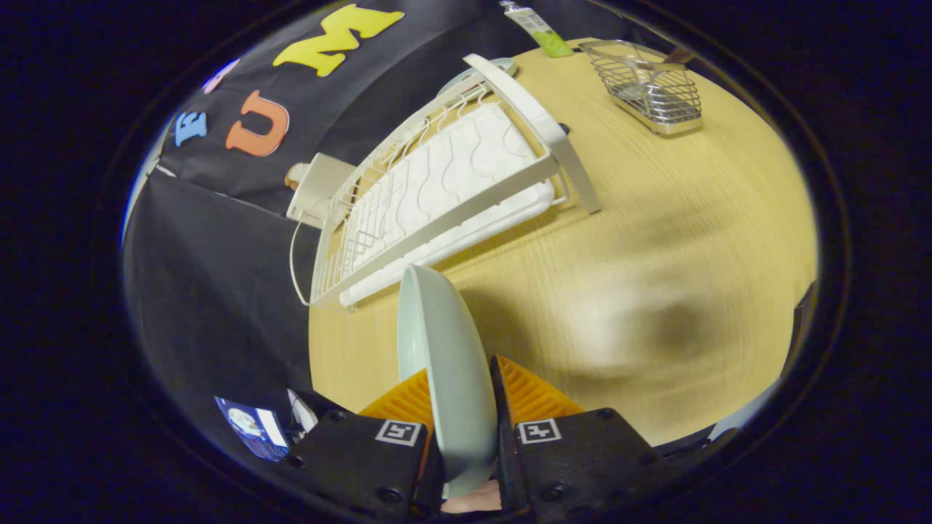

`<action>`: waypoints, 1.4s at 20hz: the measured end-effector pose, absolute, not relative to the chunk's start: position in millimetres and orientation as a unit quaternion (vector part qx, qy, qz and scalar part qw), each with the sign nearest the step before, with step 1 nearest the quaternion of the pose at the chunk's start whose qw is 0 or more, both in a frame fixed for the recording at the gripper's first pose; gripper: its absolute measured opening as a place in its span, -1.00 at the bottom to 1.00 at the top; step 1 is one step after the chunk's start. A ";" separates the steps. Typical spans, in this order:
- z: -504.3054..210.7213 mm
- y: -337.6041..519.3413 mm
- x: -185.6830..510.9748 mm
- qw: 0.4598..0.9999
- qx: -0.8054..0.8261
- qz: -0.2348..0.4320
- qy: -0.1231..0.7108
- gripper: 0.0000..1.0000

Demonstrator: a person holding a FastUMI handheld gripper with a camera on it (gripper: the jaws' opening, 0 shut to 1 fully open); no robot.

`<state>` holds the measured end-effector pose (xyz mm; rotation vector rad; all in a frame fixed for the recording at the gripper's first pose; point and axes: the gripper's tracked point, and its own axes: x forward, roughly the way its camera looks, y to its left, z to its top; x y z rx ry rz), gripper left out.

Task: Take the plate from the dish rack, then take the spoon from the basket and place it into the plate.

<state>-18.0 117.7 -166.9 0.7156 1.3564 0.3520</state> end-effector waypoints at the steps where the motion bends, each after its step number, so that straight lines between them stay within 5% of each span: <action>1: -167.2 113.0 -16.5 0.705 0.330 0.153 0.609 -0.30; 11: -175.5 95.7 -5.4 0.709 0.342 0.140 0.601 0.02; 16: -163.2 69.0 8.1 0.789 0.264 0.142 0.536 0.16; 20: -146.7 37.8 16.2 0.852 0.200 0.133 0.465 0.57; 28: -129.4 -67.4 44.4 0.950 0.060 0.018 0.306 0.86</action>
